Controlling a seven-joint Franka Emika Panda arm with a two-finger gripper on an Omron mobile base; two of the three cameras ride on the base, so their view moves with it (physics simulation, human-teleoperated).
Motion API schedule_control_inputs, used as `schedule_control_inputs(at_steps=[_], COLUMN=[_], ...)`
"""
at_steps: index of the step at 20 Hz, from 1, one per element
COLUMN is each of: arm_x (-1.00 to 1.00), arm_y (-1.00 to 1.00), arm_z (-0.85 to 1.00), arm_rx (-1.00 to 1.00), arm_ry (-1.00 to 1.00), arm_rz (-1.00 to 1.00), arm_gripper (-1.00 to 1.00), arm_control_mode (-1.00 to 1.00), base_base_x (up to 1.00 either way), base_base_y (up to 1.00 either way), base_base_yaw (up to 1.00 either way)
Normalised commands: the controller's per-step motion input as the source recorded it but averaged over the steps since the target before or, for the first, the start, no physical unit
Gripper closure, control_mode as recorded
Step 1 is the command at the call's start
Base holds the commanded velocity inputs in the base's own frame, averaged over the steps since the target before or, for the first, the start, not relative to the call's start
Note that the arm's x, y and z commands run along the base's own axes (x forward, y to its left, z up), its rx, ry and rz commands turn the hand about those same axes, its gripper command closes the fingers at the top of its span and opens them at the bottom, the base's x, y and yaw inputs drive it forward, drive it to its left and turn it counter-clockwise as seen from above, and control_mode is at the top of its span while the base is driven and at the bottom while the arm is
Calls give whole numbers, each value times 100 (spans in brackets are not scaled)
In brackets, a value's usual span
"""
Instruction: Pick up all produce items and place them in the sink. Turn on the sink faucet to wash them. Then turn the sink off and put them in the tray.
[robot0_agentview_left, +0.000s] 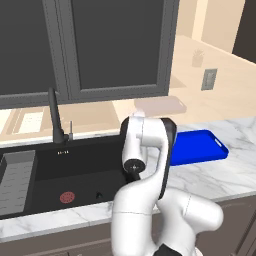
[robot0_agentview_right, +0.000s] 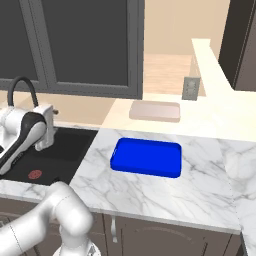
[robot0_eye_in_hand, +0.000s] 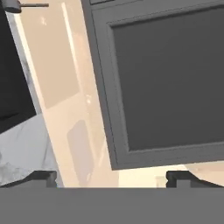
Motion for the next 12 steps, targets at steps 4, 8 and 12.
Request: schedule_control_inputs(at_steps=[4,8,12], arm_x=[-28,-20,-39], arm_y=[24,5,8], arm_z=[74,4,56], arm_rx=[-35,-1,18], arm_ry=[0,-9,-17], arm_rz=[0,3,1], arm_gripper=[-100,-100,-100], arm_control_mode=[-100,-100,-100], base_base_x=[0,0,0], base_base_y=[0,0,0], base_base_yaw=[0,0,0])
